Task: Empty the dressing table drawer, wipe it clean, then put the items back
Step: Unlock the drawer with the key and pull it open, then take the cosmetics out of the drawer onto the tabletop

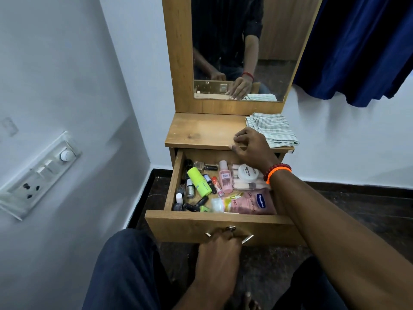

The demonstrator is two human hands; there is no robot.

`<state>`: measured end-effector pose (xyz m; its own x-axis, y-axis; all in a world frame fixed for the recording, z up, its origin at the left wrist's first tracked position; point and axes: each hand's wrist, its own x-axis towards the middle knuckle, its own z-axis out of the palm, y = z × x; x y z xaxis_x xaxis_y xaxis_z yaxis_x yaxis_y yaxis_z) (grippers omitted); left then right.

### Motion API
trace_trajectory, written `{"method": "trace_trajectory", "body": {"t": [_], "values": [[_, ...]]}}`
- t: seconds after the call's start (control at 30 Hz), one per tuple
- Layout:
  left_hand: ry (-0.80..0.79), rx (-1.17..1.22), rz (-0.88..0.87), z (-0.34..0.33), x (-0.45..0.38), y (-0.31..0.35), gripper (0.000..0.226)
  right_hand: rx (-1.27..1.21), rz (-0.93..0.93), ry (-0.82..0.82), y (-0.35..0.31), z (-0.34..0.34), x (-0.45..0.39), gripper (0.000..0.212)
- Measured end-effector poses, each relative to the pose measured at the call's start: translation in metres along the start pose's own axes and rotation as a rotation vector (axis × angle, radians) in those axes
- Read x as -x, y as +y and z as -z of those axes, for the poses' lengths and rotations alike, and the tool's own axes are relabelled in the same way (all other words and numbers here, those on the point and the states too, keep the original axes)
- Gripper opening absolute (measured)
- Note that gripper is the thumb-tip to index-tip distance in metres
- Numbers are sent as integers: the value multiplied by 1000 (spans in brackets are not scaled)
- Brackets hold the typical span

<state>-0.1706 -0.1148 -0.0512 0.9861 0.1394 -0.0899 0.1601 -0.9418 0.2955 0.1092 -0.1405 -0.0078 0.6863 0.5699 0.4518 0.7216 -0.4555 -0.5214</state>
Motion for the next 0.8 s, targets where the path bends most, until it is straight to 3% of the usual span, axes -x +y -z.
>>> {"method": "trace_trajectory", "body": {"t": [0.33,0.43,0.53,0.67,0.73,0.8], "values": [[15,49,16,-8,19,5,40,47,-14,-3,0,-1,-1,31],[6,65,46,13,21,5,23,75,-16,-29,-3,1,-2,33],[-2,272,53,33,23,-2,23,142,11,-68,-15,4,3,30],[-37,564,120,90,20,-34,22,100,104,42,-51,-3,38,24],[54,609,202,117,9,-60,21,11,131,-87,-72,-9,54,10],[184,500,286,132,-4,-88,17,-103,144,-377,-90,-18,64,7]]}}
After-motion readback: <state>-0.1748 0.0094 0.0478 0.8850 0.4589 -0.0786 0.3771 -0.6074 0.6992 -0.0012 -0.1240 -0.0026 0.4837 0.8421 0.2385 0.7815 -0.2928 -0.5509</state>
